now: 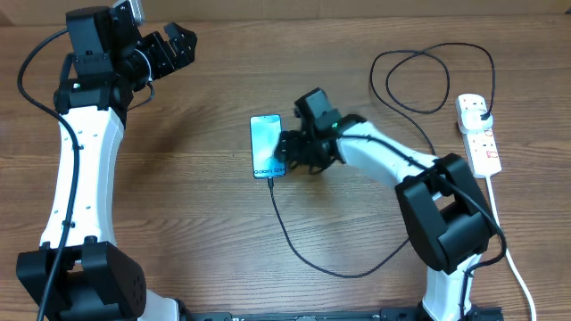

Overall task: Plug charger to phone and switch on socket
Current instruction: 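Move the right gripper up and over to the power strip switch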

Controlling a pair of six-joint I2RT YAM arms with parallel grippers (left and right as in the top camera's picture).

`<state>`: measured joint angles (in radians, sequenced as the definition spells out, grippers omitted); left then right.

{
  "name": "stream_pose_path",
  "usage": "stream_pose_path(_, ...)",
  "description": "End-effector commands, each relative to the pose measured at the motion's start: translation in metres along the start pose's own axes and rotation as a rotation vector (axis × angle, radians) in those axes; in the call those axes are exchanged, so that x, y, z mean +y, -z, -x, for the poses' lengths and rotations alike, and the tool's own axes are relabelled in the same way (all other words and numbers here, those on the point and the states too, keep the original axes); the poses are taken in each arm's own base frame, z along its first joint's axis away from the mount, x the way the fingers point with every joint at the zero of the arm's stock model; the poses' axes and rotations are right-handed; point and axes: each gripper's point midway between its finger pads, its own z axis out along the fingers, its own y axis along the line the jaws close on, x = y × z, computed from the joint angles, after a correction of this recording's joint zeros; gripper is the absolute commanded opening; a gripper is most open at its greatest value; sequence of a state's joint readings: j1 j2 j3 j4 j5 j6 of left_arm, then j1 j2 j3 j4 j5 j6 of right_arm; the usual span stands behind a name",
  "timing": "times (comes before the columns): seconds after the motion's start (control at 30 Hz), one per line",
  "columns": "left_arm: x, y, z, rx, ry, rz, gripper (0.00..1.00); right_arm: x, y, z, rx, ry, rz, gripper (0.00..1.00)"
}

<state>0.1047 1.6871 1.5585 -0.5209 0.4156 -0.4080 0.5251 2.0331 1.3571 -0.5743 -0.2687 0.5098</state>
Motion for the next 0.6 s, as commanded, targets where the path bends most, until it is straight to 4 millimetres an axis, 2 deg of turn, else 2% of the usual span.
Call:
stream_pose_path(0.0, -0.006, 0.007, 0.008, -0.027, -0.031, -0.003, 1.0, -0.009, 0.047, 0.037, -0.053, 0.033, -0.058, 0.76)
stream_pose_path(0.03, -0.006, 0.007, 0.008, -0.027, -0.031, -0.003, 1.0, -0.012, 0.055, 0.039, -0.041, 0.036, -0.069, 0.77)
stream_pose_path(0.17, -0.006, 0.007, 0.008, -0.027, -0.031, -0.003, 1.0, -0.035, 0.105, 0.054, 0.003, 0.047, -0.128, 0.78)
stream_pose_path(0.2, -0.006, 0.007, 0.008, -0.027, -0.031, -0.003, 1.0, -0.048, 0.124, 0.059, 0.0, 0.026, -0.181, 0.8)
stream_pose_path(0.4, -0.006, 0.007, 0.008, -0.027, -0.031, -0.003, 1.0, -0.115, 0.205, 0.086, -0.091, -0.086, -0.436, 0.94)
stream_pose_path(0.47, -0.006, 0.007, 0.008, -0.027, -0.031, -0.003, 0.99, -0.135, 0.225, 0.093, -0.126, -0.132, -0.471, 0.96)
stream_pose_path(0.57, -0.006, 0.007, 0.008, -0.027, -0.031, -0.003, 1.0, -0.176, 0.251, 0.099, -0.173, -0.239, -0.504, 1.0)
